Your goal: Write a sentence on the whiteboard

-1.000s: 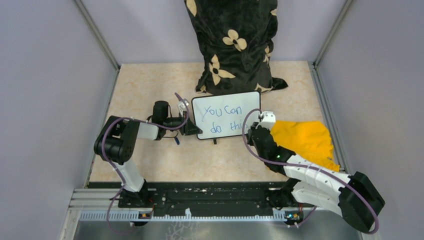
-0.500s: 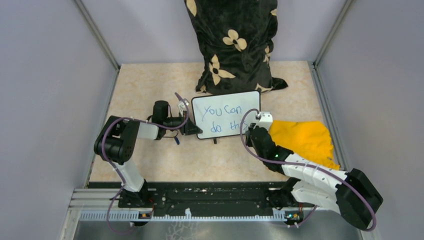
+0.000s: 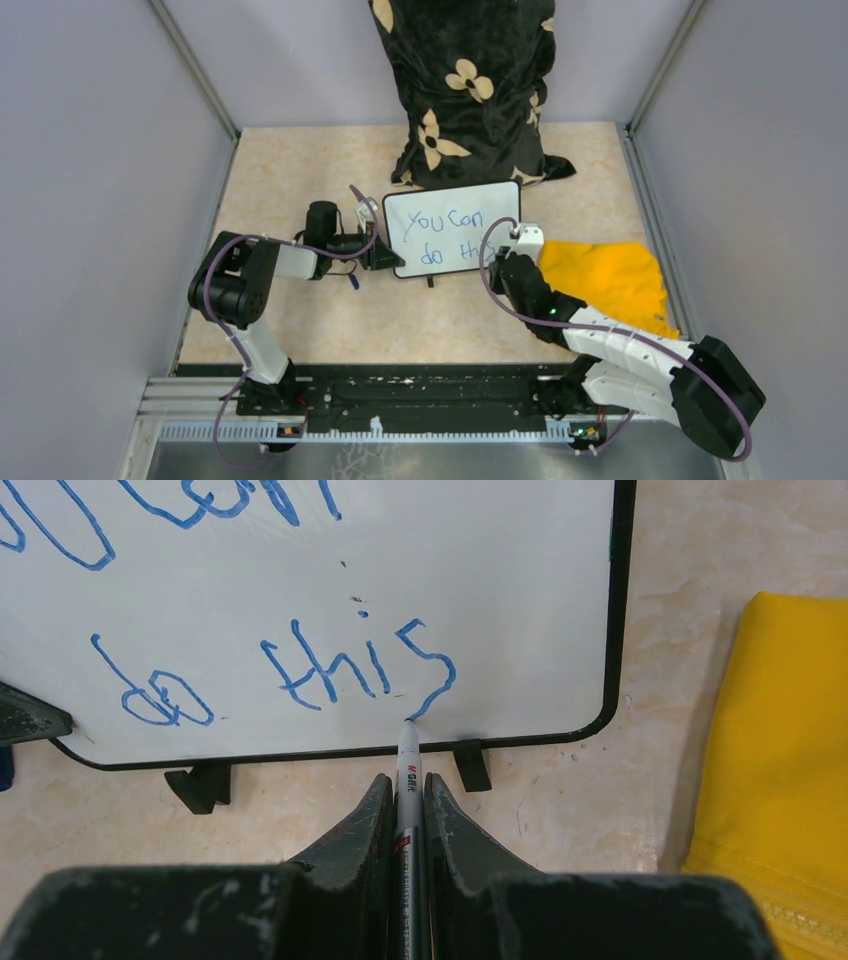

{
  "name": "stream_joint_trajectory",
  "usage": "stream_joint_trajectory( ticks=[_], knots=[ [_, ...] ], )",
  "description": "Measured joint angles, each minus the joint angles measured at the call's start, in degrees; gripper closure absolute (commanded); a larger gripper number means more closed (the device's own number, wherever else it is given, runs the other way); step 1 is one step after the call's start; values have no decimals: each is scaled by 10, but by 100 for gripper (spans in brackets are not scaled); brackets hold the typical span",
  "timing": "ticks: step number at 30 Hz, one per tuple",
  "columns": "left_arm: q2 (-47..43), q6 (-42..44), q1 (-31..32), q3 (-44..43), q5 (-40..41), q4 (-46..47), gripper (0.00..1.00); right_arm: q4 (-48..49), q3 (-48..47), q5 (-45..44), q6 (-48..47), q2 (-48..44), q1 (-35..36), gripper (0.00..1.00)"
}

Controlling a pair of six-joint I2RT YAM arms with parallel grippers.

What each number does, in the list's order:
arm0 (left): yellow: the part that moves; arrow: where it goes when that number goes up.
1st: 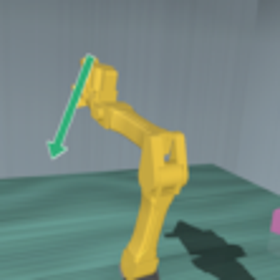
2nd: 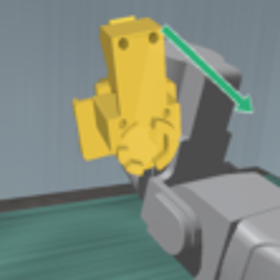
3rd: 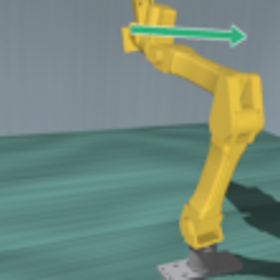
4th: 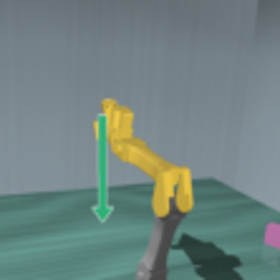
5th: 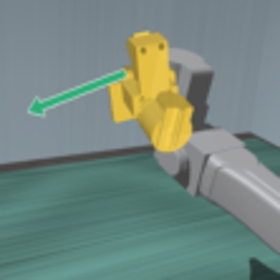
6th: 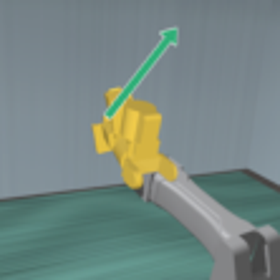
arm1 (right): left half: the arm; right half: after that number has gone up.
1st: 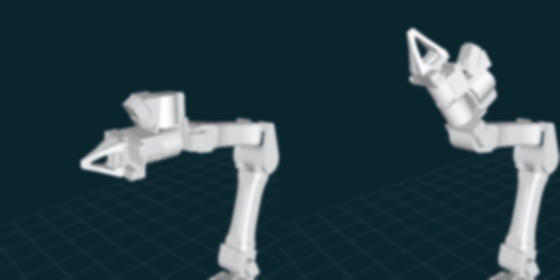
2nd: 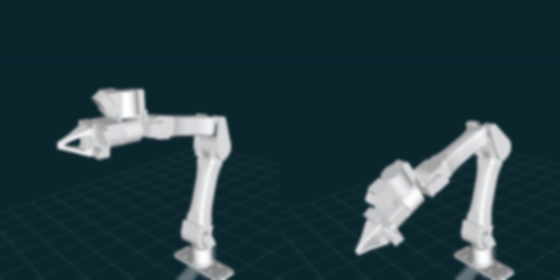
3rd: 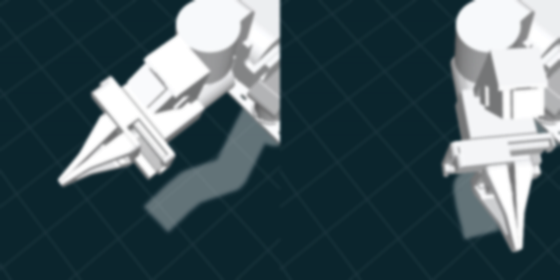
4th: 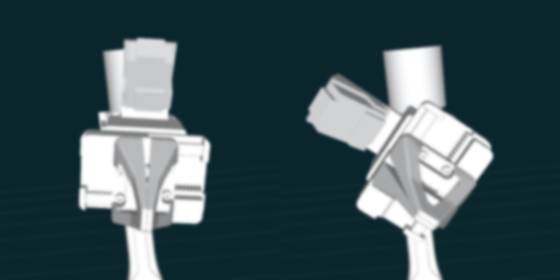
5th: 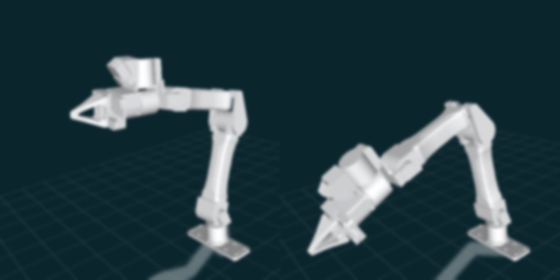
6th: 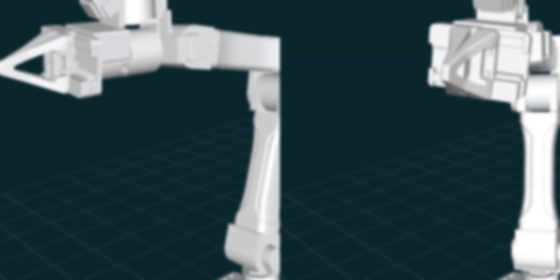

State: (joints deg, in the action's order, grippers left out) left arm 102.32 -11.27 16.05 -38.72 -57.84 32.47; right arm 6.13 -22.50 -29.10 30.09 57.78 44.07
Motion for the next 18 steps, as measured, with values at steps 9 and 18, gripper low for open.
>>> stream_joint_trajectory(
  ticks=[9, 18],
  knots=[
    [0, 2, 0, 0, 2, -2, 73, -47, 0, 0, -4, -93, 0, 100],
    [0, 4, 0, 0, 2, -3, 73, -96, 8, -50, 3, -169, 0, 100]
  ],
)
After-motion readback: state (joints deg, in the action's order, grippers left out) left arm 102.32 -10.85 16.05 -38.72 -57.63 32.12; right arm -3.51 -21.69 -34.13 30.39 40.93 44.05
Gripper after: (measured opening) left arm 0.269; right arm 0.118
